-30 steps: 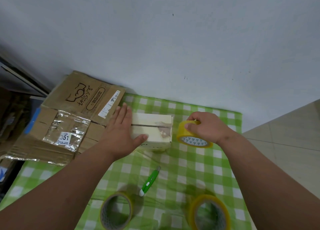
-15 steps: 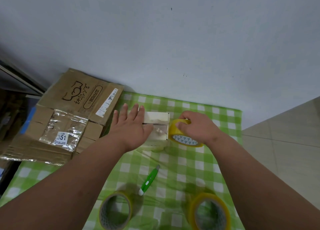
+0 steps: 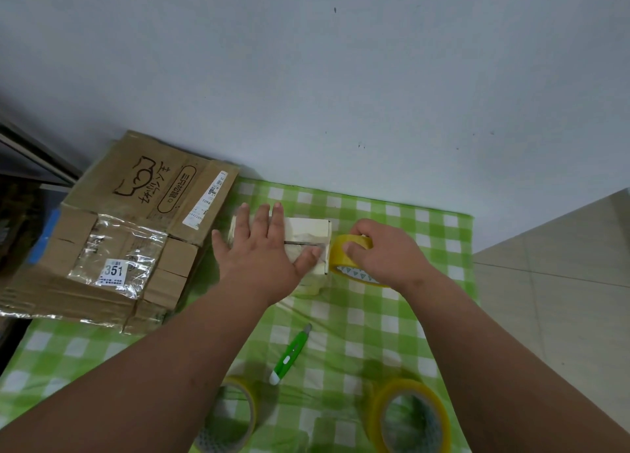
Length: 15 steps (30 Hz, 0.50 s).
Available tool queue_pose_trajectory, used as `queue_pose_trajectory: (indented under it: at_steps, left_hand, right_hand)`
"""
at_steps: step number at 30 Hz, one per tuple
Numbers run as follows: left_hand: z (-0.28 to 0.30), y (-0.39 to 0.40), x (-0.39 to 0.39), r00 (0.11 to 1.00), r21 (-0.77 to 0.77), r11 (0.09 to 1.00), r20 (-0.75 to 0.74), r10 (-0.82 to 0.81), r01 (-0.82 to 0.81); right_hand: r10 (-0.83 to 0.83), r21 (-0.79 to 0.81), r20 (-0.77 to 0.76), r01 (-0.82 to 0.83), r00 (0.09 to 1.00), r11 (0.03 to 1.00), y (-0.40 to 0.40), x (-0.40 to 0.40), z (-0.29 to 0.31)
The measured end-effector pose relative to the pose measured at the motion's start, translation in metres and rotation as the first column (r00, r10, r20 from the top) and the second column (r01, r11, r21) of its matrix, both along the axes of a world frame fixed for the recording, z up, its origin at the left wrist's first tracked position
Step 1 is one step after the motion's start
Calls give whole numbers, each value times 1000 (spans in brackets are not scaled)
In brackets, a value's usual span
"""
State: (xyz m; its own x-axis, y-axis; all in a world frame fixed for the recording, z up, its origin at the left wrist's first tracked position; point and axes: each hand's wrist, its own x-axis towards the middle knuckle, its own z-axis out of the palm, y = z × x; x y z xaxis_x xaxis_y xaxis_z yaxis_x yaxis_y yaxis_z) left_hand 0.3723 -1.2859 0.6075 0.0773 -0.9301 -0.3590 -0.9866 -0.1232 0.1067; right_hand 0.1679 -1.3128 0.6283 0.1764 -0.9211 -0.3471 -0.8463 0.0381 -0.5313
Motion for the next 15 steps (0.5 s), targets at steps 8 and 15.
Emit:
queue_pose_trajectory:
  at_steps: [8, 15]
  left_hand:
    - [2, -1, 2, 1000, 25, 1000, -24, 0, 1]
    - [9, -1, 5, 999, 58, 997, -30, -39, 41]
  right_hand:
    - [-21, 46, 116, 16, 993, 999, 9, -12, -4]
    - [-89, 85, 190, 74, 978, 994, 14, -15, -8]
